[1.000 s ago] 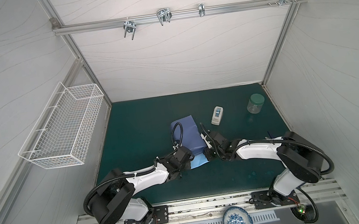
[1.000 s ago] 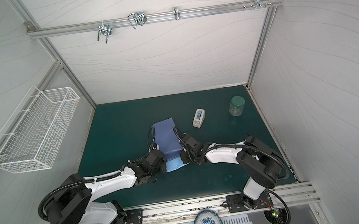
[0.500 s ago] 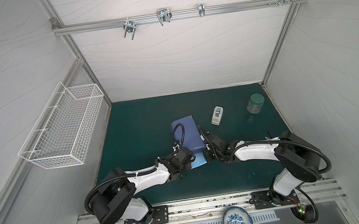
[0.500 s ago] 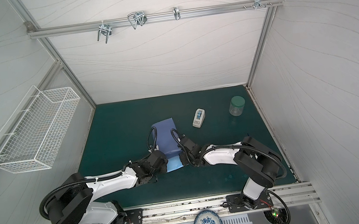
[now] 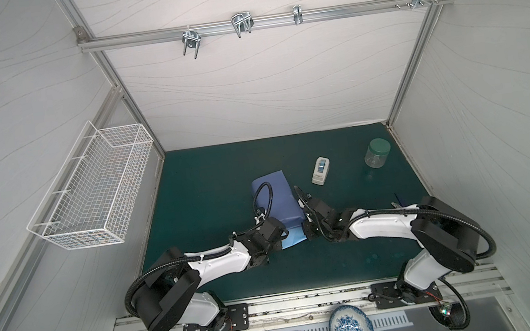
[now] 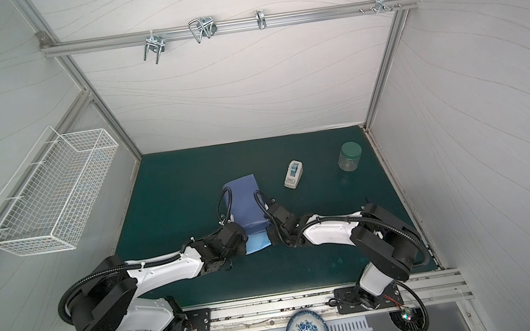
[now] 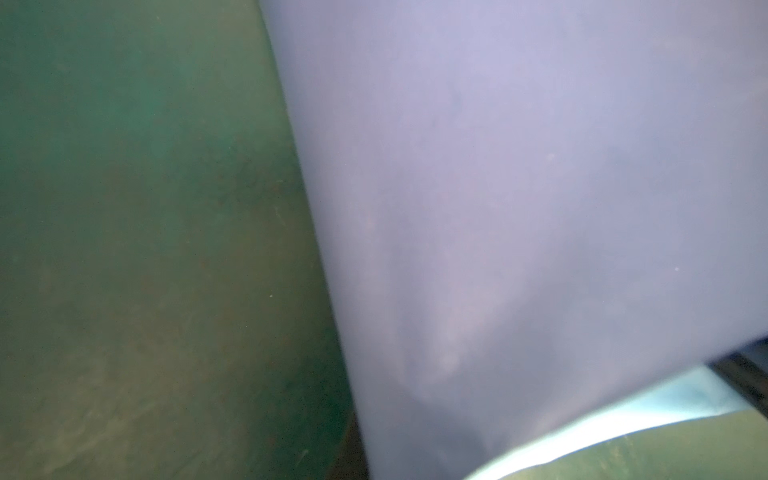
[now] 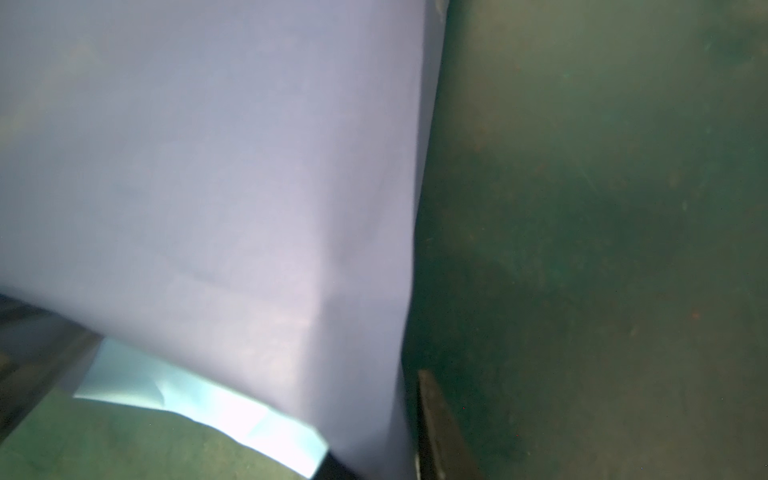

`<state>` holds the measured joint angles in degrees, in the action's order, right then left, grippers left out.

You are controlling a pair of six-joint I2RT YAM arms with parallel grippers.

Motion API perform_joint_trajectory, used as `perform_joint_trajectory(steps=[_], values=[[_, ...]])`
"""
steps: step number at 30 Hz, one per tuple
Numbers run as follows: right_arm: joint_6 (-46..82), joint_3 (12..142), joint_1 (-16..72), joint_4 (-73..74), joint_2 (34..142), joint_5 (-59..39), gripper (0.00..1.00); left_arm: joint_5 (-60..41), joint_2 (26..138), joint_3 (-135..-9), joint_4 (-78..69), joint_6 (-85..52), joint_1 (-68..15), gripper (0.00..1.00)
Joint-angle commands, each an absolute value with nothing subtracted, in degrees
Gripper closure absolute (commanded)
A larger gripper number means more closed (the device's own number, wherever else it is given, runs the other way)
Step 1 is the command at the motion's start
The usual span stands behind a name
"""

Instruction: Wrap the gift box in paper

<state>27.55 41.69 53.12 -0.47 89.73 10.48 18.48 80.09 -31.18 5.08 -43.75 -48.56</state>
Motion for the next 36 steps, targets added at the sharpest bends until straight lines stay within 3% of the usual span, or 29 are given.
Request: perform_joint_trajectory(steps=[1,5,8,12,21,28,30,36], values=[[27.4,42.6,52.8,-0.6,90.8,10.9,0.86,19.6,79.3,-33.3,6.3,-44.8,-48.8,0.86],[28.0,43.0,52.7,-0.8,91.4,11.0,0.92,17.8,78.4,-32.3,5.9,-46.2,-48.8,0.79],[28.3,43.0,52.7,-0.9,91.4,11.1,0.94,16.5,78.4,-31.3,5.1,-47.3,-48.8,0.78],[28.5,42.9,52.7,-0.8,91.5,11.0,0.94,16.8,79.5,-31.8,4.6,-47.2,-48.8,0.86],[28.9,40.3,52.7,-1.7,88.6,11.6,0.8,18.1,79.5,-33.1,5.4,-46.2,-48.8,1.0],[28.7,41.1,52.7,-0.4,91.0,11.1,0.91,17.9,79.5,-33.0,5.5,-46.2,-48.8,1.0],[28.8,41.1,52.6,-0.3,91.0,11.1,0.92,17.4,79.1,-32.6,5.6,-46.6,-48.9,0.97],[29.2,40.9,52.7,-0.1,90.6,11.0,0.95,15.3,78.0,-29.5,4.3,-49.0,-49.0,0.75]])
